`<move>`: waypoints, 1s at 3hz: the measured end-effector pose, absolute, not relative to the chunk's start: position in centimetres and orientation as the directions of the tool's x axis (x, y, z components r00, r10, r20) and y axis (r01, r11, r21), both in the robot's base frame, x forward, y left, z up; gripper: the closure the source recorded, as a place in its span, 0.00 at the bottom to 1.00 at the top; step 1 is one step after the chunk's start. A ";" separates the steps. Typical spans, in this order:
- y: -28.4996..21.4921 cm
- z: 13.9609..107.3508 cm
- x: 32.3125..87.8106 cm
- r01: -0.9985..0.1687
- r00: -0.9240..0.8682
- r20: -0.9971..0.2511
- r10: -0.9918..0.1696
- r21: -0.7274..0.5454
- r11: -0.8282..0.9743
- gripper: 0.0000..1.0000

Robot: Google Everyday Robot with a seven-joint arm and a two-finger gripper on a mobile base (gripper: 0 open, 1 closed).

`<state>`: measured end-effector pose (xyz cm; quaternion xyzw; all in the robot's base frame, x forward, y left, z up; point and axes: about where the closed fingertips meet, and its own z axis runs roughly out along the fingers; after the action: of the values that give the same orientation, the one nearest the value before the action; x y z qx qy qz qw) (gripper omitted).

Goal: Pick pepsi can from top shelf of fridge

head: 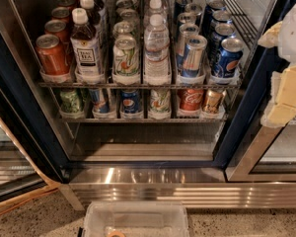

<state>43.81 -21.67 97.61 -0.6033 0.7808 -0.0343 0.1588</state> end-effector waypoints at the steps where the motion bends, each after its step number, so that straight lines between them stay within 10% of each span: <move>1: -21.7 97.6 43.8 -0.931 -0.222 -0.207 -0.953 -0.245 0.270 0.00; 3: -21.0 96.7 43.8 -0.892 -0.245 -0.387 -0.889 -0.270 0.363 0.00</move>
Offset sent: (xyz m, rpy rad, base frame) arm -0.0007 0.0099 -0.0059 0.1281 -0.0604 -0.0302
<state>43.76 -20.99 96.74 -0.5642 0.7890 0.0026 0.2433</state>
